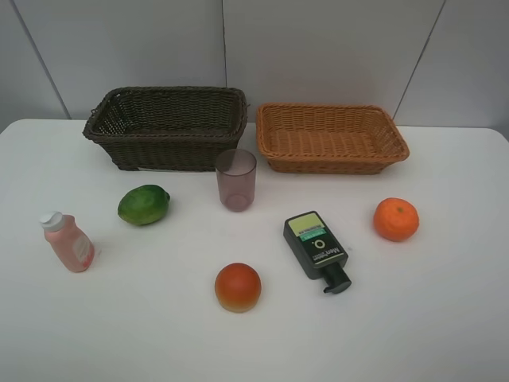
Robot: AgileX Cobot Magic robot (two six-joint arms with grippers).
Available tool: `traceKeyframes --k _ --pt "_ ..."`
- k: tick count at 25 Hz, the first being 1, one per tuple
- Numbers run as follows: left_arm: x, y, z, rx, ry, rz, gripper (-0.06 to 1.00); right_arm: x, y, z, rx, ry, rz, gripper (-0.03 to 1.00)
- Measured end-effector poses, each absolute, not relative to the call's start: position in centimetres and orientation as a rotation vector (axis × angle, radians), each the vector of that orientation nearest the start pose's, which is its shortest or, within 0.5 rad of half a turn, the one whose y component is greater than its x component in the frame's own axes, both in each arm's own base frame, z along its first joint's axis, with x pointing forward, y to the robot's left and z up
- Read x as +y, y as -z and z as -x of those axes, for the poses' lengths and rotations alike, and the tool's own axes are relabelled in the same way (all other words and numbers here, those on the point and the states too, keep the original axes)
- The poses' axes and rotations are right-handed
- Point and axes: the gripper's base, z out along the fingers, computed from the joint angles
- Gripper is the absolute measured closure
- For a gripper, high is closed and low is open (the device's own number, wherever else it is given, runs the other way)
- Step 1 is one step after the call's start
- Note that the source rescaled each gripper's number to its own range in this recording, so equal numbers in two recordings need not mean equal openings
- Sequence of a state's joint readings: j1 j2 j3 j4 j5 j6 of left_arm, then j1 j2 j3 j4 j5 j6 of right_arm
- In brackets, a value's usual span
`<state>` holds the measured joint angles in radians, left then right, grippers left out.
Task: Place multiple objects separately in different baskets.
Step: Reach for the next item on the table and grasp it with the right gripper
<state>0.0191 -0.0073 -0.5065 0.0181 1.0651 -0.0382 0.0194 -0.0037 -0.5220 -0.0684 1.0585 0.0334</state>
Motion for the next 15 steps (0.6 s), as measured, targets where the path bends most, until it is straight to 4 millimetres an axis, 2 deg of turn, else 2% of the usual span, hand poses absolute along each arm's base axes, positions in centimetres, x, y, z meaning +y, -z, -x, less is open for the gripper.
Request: traceKeyframes --k 15 --pt "0.13 -27.87 0.7 2.034 -0.01 0.059 -0.06 -0.56 -28.37 0.8 2.015 0.048 -0.018 0.06"
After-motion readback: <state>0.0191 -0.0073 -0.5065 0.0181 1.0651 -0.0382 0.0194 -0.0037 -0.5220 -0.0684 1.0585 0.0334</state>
